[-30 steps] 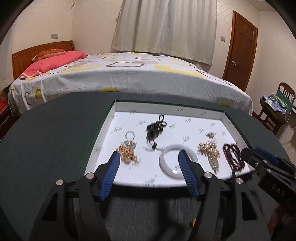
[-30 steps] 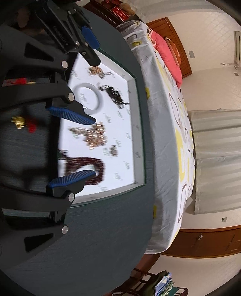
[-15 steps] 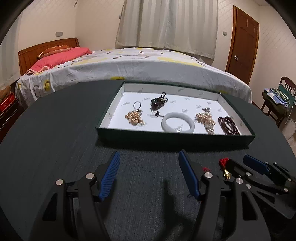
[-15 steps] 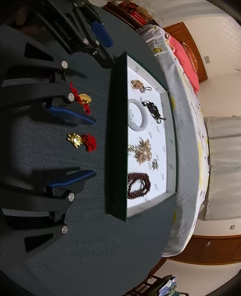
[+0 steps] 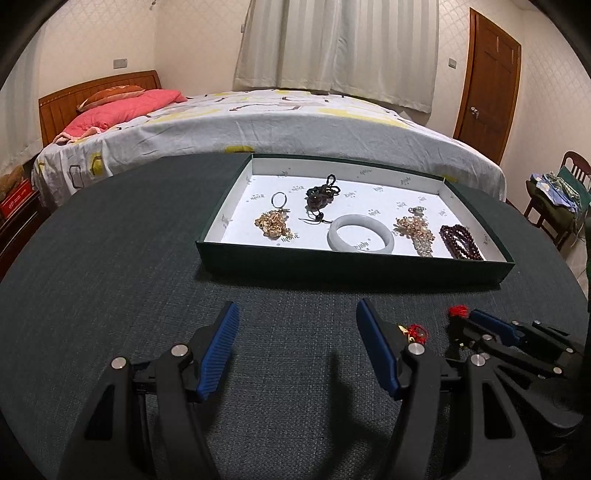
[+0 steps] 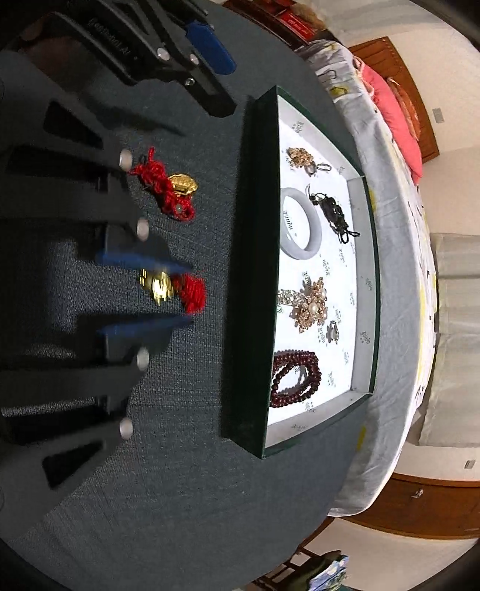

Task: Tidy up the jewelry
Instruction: 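Grasp a red-knotted gold charm with the right tool while the left tool grasps another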

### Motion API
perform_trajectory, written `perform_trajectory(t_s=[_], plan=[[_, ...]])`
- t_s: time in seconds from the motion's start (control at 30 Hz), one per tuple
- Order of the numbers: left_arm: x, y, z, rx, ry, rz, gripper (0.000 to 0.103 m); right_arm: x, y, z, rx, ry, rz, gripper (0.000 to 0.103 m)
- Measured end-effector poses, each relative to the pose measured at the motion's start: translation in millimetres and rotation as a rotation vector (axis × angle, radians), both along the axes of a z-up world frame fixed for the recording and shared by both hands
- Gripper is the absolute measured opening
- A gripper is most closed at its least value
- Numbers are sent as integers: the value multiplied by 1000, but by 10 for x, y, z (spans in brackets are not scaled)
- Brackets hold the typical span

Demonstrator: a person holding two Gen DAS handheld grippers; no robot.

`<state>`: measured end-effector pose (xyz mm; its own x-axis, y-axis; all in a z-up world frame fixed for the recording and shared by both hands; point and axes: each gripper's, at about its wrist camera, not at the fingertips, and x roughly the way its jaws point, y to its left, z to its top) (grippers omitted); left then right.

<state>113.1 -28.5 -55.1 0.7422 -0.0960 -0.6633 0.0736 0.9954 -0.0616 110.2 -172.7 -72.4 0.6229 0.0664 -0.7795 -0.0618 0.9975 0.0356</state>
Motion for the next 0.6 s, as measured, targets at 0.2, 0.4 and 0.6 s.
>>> perform_trajectory(t_s=[0.2, 0.4, 0.6], plan=[[-22, -47, -11, -9, 14, -11, 64, -43, -101, 9, 42, -6, -1, 13], [-80, -218, -22, 1, 20, -60, 64, -96, -227, 48, 60, -17, -12, 13], [-100, -411, -49, 14, 37, -102, 64, -187, -453, 94, 80, -36, -42, 13]])
